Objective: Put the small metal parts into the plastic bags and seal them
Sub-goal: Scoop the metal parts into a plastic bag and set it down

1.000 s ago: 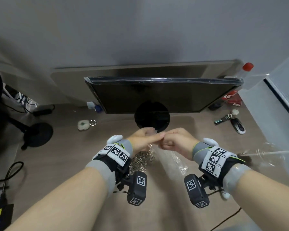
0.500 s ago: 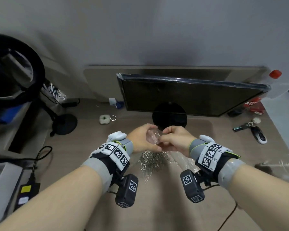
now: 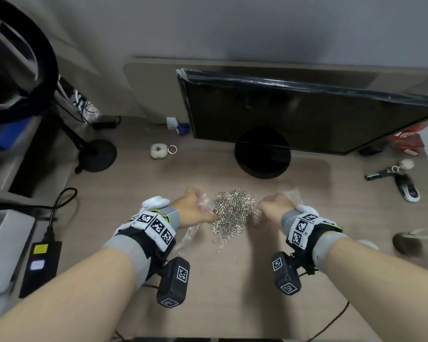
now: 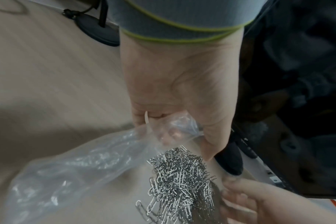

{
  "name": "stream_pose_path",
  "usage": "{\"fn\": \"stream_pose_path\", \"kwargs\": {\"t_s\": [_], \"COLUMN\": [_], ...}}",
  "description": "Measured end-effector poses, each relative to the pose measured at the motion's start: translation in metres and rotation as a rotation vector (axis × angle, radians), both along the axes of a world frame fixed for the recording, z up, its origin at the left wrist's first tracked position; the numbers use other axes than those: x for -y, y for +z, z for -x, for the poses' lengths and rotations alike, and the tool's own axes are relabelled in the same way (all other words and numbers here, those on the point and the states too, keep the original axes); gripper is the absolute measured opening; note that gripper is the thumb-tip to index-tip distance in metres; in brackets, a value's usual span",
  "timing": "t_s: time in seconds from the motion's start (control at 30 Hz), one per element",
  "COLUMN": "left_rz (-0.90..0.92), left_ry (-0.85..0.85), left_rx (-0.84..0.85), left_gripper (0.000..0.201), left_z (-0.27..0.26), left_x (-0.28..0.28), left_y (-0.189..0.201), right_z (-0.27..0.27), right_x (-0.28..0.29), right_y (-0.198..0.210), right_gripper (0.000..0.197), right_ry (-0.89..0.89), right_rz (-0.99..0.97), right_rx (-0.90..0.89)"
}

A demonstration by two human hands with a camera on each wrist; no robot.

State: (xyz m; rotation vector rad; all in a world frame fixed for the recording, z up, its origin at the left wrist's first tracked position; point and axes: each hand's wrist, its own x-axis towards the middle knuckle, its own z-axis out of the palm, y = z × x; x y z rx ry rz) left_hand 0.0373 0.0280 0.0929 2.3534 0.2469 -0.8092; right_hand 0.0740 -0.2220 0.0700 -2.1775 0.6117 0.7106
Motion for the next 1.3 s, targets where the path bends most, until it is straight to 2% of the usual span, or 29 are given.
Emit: {"fn": "stream_pose_path", "kwargs": {"t_s": [0.07,0.13,0.23,0.33,0.47,0.57,0.73,0.87,0.97,1.13,1.23,1.3], "left_rz": [0.006,0.058,0.125,0.133,0.146,0.134,0.164,0.171,0.163,0.225,0.231,0.243], "left_ry": [0.017,0.058,0.119,0.095,0.055,0.042,0.024,0.007,-0.031,-0.051,-0.081,-0.086], "left_rx": [0.004,0.044,0.114,0.121,0.114,0.120,0.107,0.076,0.052,0.071,0.078,0.063], "left_gripper": [0.087,0.077,0.060,0.059,0.069,0.074,0.069,0.063,0.058,0.052,0.061,0.069], "left_z": [0.001,0.002,0.003,0.004,0.006,0.006,0.008,0.014,0.020,0.027,0.028,0.027], "left_x": [0.000,0.002,0.001,0.000,-0.001,0.000,0.003,0.003,0.007,0.020,0.025,0.026], "left_y": [0.005,0.011,0.018,0.023,0.027,0.026,0.015,0.004,-0.006,-0.022,-0.023,-0.024], "right_z": [0.001,0.005,0.011,0.011,0.007,0.002,0.004,0.013,0.019,0.023,0.026,0.027], "right_x": [-0.015,-0.030,-0.052,-0.062,-0.058,-0.052,-0.038,-0.027,-0.023,-0.024,-0.034,-0.044], "right_y": [0.007,0.014,0.022,0.015,0.009,0.008,0.009,0.008,0.003,0.019,0.031,0.033], "right_gripper": [0.059,0.087,0.104,0.089,0.036,0.018,0.015,0.027,0.033,0.010,0.008,0.011], "right_ry": [0.061,0.258,0.462,0.551,0.509,0.501,0.470,0.410,0.332,0.178,0.186,0.212], "right_rz": [-0.044,0.078,0.243,0.384,0.402,0.393,0.364,0.302,0.144,-0.240,-0.372,-0.364], "right_rx": [0.082,0.169,0.220,0.266,0.373,0.366,0.315,0.266,0.232,0.246,0.226,0.243]}}
